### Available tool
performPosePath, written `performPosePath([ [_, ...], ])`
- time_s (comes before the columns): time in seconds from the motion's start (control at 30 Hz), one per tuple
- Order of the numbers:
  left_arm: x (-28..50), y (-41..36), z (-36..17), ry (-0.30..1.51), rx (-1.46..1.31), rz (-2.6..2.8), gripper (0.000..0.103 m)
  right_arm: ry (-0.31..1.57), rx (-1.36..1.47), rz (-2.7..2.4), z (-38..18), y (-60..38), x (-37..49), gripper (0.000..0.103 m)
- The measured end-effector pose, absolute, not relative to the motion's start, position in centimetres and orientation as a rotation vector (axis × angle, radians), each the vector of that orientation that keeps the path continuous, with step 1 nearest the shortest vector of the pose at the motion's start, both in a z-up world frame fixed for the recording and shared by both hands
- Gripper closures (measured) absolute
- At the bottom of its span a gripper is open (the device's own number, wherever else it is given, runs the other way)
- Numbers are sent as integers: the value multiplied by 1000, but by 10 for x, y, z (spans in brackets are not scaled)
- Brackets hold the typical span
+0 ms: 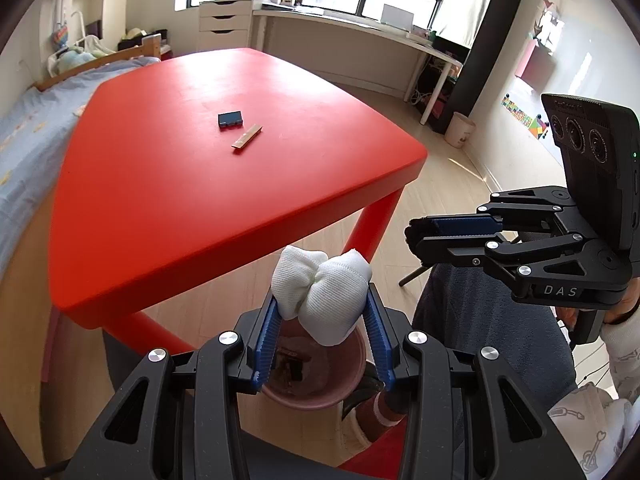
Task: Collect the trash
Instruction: 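Carry the sock ball and pompom off the table over the pink wastebasket, then open both tools to drop the sock ball and pompom into the wastebasket, then move both open tools back over the table toward the blue block and wooden stick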
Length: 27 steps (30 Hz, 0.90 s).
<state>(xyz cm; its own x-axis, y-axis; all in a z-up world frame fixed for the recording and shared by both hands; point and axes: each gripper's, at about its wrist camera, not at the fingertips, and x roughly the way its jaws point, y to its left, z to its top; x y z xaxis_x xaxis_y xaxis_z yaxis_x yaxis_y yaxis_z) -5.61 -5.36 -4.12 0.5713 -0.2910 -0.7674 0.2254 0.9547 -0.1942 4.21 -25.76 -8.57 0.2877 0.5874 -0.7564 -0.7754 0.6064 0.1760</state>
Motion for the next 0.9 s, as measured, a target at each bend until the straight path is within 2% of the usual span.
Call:
performPosePath([
  [0.13,-56,-55,-41,918,-80,-309,62,897,-237,924,-86,-259,42,80],
  [0.17,-55,-54,-42,920,-81,-306,60,900,-237,924,-87,-260,42,76],
  [0.2,-55,-54,-42,921,-84,-305,55,899,-238,922,-87,-260,43,69],
  [0.23,-55,-54,-43,921,-86,-301,50,897,-236,918,-87,-261,43,50],
  [0.27,-55,-53,-44,918,-87,-294,36,892,-231,916,-88,-262,44,35],
  [0.33,-56,-50,-43,901,-98,-278,17,889,-226,911,-89,-264,44,24],
  [0.37,-56,-49,-43,895,-100,-268,13,889,-229,905,-89,-264,43,15],
  [0.5,-55,-44,-43,898,-106,-240,8,892,-235,900,-93,-264,43,6],
  [0.9,-50,-39,-41,912,-110,-218,8,904,-235,902,-96,-261,46,3],
])
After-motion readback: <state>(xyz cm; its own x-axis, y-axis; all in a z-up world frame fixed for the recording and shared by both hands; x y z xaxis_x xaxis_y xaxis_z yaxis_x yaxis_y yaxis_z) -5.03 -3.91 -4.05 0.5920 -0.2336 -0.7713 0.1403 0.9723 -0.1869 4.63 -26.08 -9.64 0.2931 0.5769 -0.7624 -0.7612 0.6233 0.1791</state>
